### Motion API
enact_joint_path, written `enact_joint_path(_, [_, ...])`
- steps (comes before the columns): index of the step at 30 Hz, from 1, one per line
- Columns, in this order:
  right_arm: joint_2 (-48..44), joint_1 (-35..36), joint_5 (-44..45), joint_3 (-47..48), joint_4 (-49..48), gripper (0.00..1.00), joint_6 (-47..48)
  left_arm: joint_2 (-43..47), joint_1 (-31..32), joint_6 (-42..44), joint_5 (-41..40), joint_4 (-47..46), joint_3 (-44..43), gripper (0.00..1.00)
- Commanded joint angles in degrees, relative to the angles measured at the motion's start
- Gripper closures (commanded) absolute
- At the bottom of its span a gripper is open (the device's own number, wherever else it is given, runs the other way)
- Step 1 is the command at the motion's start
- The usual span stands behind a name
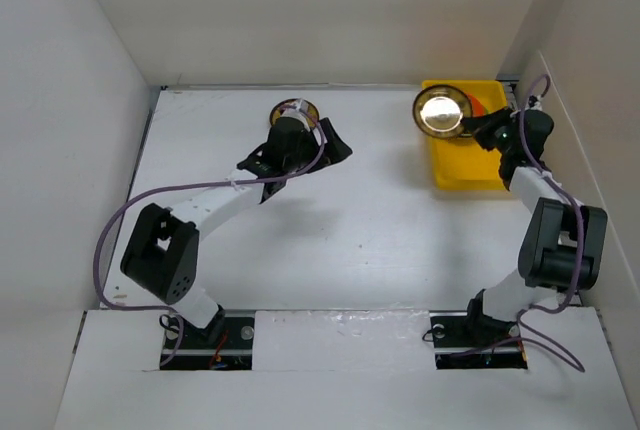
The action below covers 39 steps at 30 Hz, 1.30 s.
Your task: Place the plates into the plastic bin on the countertop
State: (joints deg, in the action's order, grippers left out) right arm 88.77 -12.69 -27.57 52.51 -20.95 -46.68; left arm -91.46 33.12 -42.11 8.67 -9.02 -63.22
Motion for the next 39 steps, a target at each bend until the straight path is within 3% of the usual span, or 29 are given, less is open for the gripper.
enact_joint_path(1, [5.3,-1.7,6.5,7.1,-0.9,1.00,-2.5,4.8,-0.3,2.6,-3.2,2.3,3.4,0.01])
enact_joint_path(9, [18.6,-2.8,14.6,21.3,1.9,1.00,-3.6,5.1,1.3,3.2,-0.5,-0.4,7.0,0.01])
enact_joint_path(14, [25.5,-4.6,15.2,28.8,3.8,1.00,-4.9,5.8,1.3,4.5,-2.9,0.1,8.9,0.01])
enact_joint_path(19, [32.8,-5.2,13.1,38.9,11.2,1.00,-3.3,5.8,-3.1,3.9,-2.7,0.7,9.4,0.01])
enact_joint_path(30, [33.9,-4.6,11.8,41.0,15.7,0.90,-1.4,6.3,-4.6,3.9,-6.8,5.7,7.5,0.01])
enact_joint_path(31, [33.2,-4.6,11.8,40.3,15.7,0.88,-0.7,6.3,-4.6,3.9,-6.8,7.4,7.0,0.01])
enact_joint_path(36, [31.0,-4.6,12.3,36.8,15.7,0.55,0.0,6.3,-9.7,1.2,-7.5,9.3,5.8,0.01])
enact_joint_path(39, [28.8,-5.2,12.3,35.7,15.7,0.43,1.1,6.9,-12.2,1.2,-7.5,10.4,5.8,0.01])
